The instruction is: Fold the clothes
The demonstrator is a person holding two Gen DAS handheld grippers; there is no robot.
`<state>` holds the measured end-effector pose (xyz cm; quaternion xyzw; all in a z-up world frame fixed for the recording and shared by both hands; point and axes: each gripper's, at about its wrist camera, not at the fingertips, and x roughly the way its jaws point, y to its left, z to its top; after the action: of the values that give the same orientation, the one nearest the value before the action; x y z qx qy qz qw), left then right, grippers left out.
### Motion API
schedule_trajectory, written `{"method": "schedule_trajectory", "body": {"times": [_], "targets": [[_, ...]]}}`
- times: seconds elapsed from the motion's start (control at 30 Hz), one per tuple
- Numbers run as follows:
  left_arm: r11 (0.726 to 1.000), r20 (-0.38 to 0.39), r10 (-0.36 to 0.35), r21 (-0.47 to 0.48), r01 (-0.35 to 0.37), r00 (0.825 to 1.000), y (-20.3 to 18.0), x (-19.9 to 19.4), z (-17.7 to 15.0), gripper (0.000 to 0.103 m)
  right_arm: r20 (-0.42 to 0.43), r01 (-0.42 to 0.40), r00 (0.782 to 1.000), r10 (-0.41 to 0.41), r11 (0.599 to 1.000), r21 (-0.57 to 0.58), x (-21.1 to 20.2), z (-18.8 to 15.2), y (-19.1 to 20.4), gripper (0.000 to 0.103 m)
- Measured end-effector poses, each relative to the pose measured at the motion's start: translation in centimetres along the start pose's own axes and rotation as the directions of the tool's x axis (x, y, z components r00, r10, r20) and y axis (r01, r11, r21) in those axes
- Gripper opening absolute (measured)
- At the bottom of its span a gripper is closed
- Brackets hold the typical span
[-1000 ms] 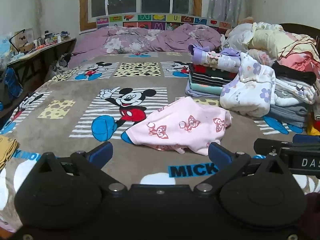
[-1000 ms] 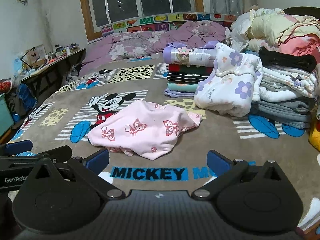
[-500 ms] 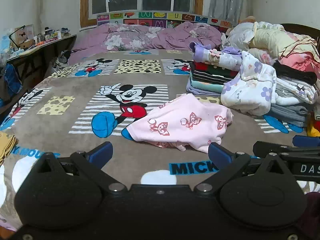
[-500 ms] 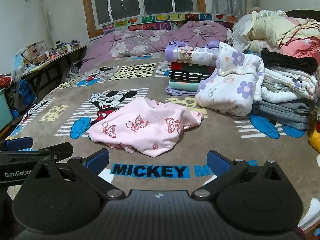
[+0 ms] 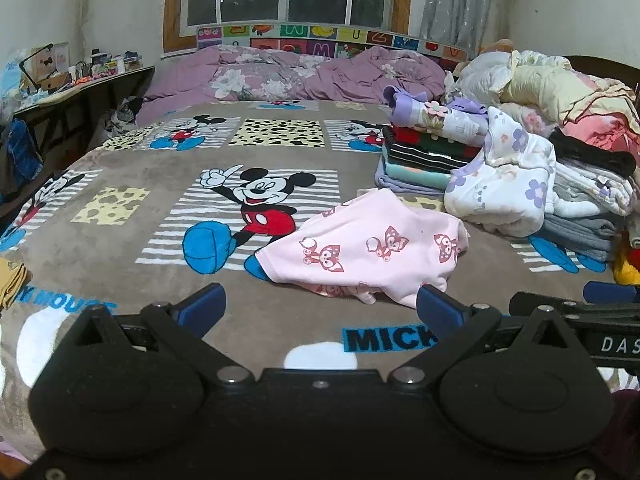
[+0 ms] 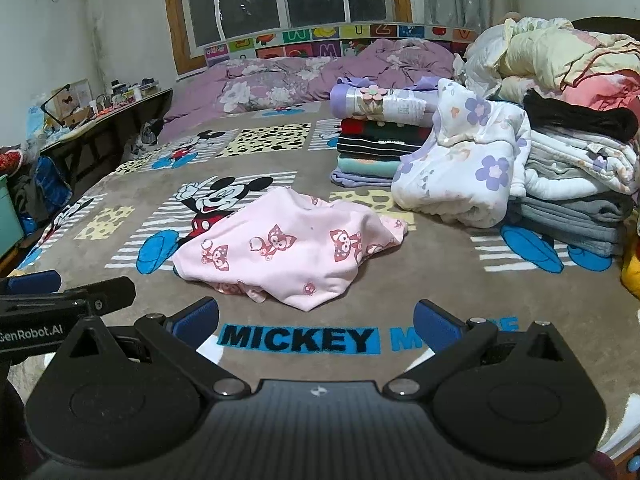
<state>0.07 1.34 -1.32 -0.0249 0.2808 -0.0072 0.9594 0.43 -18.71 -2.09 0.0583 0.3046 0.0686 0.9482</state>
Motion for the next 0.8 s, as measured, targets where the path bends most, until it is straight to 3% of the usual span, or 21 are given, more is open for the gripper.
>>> {"method": "schedule_trajectory", "body": {"times": [0.23, 0.8], "targets": [[0.999, -0.025, -0.024, -0.038, 0.023, 0.999, 0.3, 1.0, -0.2, 0.103, 0.002, -0.003, 1.000, 0.003, 1.000, 0.012, 0.6, -0.3, -0.7, 0.103], [1.000, -0.083, 0.011, 0.000, -0.011, 0.996, -0.8, 3.5, -0.6, 0.103, -0.014, -0.054, 0.998, 0.055, 0.997, 0.062, 3.7, -0.8, -2.4, 0.103]]}}
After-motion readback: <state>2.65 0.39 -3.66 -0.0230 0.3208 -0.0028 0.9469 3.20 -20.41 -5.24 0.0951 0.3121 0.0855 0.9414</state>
